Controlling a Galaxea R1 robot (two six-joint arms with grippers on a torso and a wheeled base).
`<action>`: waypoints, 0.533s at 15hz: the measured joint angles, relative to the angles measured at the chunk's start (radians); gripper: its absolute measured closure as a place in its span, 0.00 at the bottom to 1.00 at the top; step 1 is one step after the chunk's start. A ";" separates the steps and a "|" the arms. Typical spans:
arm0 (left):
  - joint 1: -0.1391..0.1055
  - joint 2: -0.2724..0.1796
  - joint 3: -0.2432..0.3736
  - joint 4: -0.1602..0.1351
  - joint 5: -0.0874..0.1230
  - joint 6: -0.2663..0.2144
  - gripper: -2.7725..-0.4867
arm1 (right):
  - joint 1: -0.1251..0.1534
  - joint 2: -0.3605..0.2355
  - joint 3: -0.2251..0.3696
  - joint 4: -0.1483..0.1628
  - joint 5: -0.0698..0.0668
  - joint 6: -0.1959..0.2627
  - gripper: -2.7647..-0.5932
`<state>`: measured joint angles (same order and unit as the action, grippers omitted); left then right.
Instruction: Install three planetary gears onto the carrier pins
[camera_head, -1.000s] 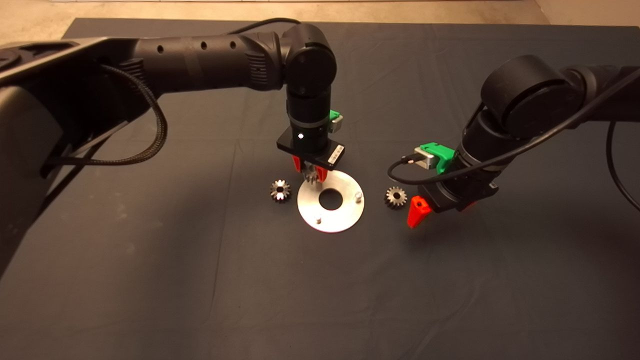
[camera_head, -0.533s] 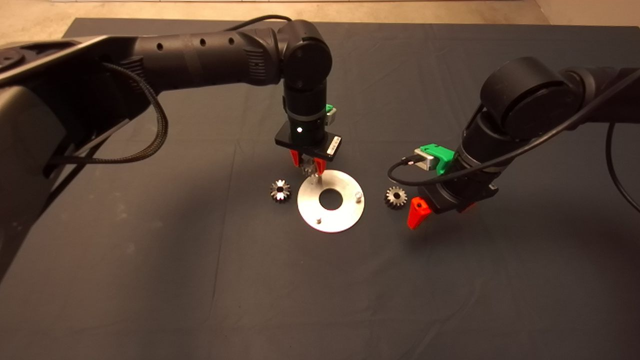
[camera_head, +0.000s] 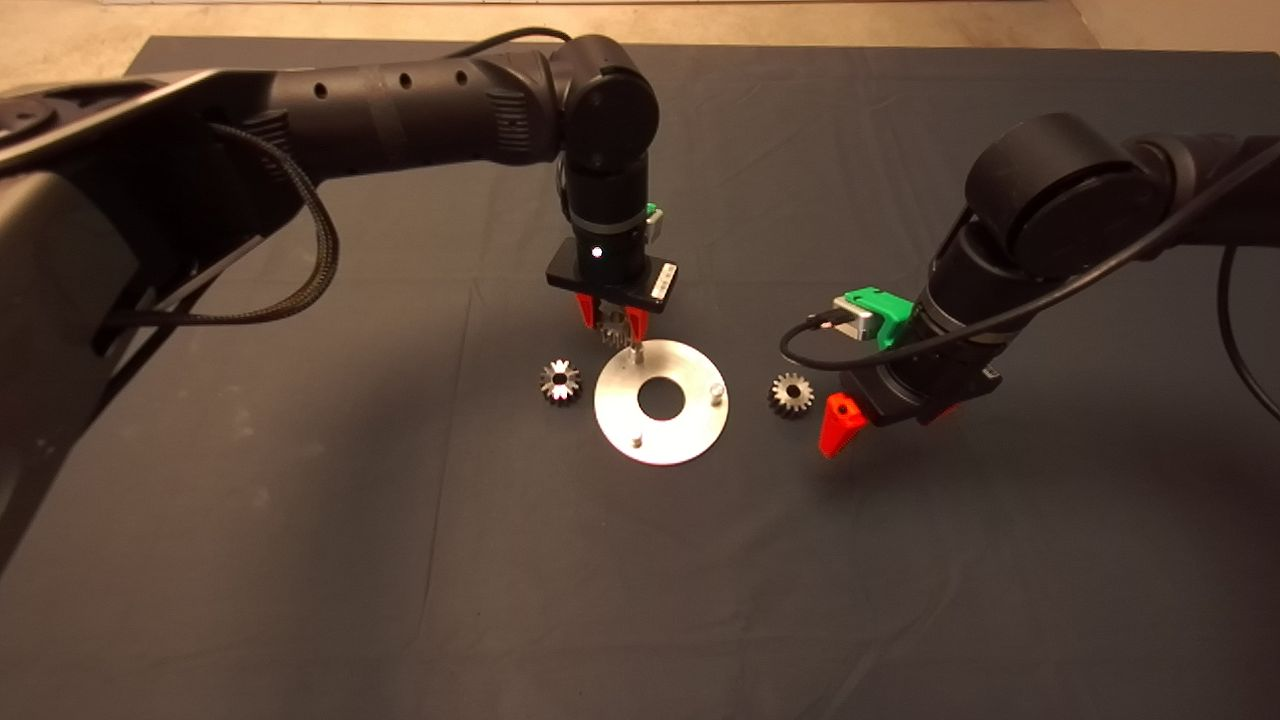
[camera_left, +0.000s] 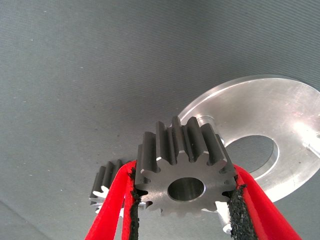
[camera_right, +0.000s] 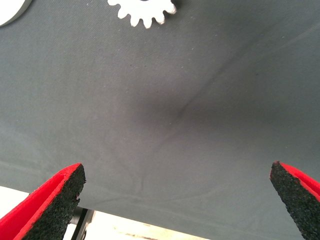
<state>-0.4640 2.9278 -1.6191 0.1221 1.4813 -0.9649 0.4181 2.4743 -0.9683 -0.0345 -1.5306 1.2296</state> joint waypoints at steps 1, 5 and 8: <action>0.000 0.003 0.000 -0.001 0.000 -0.004 0.81 | 0.000 0.000 0.000 0.000 0.000 0.000 0.00; 0.000 0.008 0.000 -0.014 -0.001 -0.004 0.81 | -0.005 0.000 -0.010 -0.002 0.000 -0.001 0.00; 0.000 0.009 0.000 -0.015 -0.001 -0.006 0.81 | -0.011 0.000 -0.012 -0.003 0.000 -0.001 0.00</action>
<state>-0.4640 2.9364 -1.6187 0.1068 1.4806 -0.9713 0.4068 2.4740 -0.9804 -0.0370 -1.5309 1.2281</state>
